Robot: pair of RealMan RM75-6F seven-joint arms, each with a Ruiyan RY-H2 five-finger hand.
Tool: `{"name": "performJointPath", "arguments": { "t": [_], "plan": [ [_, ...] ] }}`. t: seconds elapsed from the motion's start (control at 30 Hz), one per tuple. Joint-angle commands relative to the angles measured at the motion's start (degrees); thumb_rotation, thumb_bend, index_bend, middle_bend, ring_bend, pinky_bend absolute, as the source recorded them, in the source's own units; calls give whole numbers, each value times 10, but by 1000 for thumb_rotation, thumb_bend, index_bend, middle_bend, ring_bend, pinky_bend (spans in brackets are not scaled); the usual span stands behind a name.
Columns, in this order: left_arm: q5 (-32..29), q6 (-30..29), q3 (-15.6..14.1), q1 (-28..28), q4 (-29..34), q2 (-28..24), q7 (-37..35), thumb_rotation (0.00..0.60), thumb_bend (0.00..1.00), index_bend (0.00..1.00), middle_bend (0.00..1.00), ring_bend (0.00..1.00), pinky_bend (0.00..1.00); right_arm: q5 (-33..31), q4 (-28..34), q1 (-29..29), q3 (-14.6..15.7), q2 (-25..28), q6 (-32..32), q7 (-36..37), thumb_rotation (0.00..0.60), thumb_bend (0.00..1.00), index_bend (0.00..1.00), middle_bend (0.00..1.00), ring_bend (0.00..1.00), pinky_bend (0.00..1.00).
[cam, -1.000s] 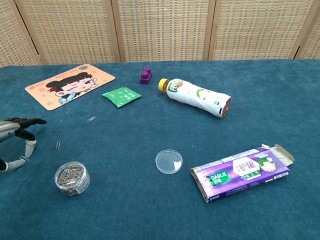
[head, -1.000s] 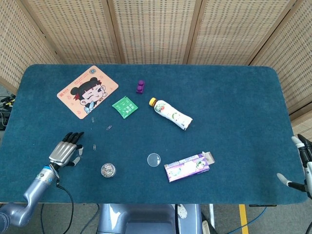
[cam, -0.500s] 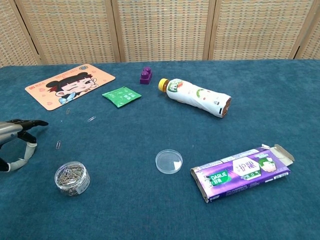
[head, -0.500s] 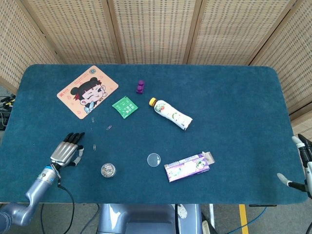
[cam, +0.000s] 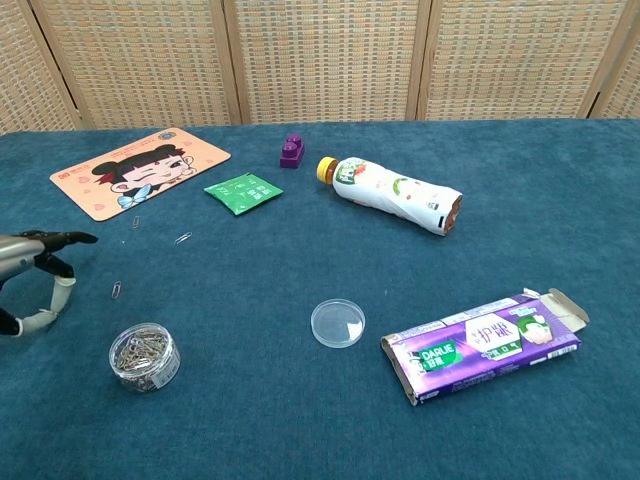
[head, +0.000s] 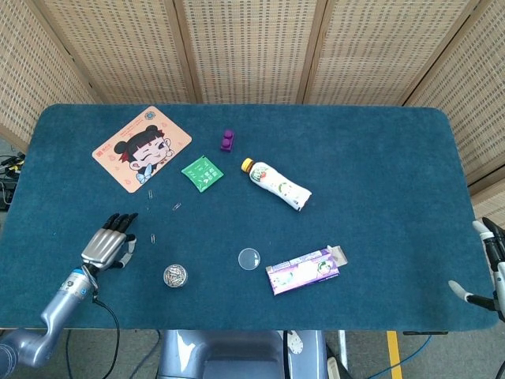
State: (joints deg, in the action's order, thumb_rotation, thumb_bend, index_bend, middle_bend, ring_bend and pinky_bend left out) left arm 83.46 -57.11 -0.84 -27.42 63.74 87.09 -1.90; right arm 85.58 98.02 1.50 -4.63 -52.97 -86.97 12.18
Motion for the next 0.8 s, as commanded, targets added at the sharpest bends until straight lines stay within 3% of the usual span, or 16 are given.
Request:
{"name": "performJointPath", "arguments": {
  "t": [0.03,0.2,0.33,0.8],
  "plan": [
    [37,-65,8,4,75,-47,-23,600,503,696,0,0,0,0,0,0,0,0,0,0,600,0,13,0,0,0],
    [73,-94,1,2,154,-84,-4,600,503,697,0,0,0,2,1,-1,1,0,-1,1,600,0,13,0,0,0],
    [100,-80,-18,-7,195,-89,30,600,503,696,0,0,0,3,1,-2,1,1,-3,2,600,0,13,0,0,0],
    [84,-31,-27,-21,208,-55,100,600,505,697,0,0,0,0,-3,-1,0,3,-1,12,600,0,13,0,0,0]
  ]
}}
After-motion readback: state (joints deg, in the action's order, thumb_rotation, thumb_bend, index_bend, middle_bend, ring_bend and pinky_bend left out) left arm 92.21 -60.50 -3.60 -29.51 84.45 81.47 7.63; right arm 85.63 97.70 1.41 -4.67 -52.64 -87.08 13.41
